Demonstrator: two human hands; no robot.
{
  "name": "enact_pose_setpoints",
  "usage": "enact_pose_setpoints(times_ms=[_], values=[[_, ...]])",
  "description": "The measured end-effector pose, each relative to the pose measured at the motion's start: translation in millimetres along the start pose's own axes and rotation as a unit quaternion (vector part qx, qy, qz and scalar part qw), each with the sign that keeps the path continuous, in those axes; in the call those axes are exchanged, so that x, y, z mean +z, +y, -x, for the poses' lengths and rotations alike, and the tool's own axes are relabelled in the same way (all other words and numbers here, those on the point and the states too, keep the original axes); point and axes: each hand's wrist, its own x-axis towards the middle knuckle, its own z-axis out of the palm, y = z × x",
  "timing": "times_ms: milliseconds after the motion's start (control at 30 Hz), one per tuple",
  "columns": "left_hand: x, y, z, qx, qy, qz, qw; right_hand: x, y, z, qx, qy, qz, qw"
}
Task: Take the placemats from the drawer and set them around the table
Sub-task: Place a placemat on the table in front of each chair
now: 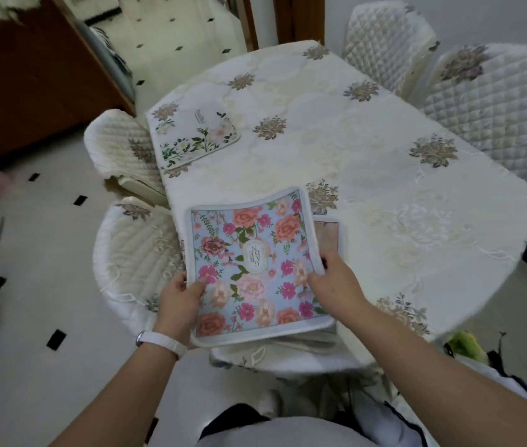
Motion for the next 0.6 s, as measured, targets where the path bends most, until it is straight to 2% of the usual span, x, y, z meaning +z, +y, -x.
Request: enact_pose_setpoints(times_ms=[300, 500, 600], values=[[-106, 2, 26, 0.043, 0.117, 0.082, 0.989, 81, -77, 19, -0.122, -0.053, 0.073, 0.988], [-222, -35, 34, 0.021, 0.165, 0.153, 0.974, 185, -123, 49, -0.16, -0.095, 0.099, 0.977], [-284, -57, 37, 0.012, 0.181, 0.171, 0.969, 245, -137, 74, -0.151, -0.122, 0.106, 0.975]])
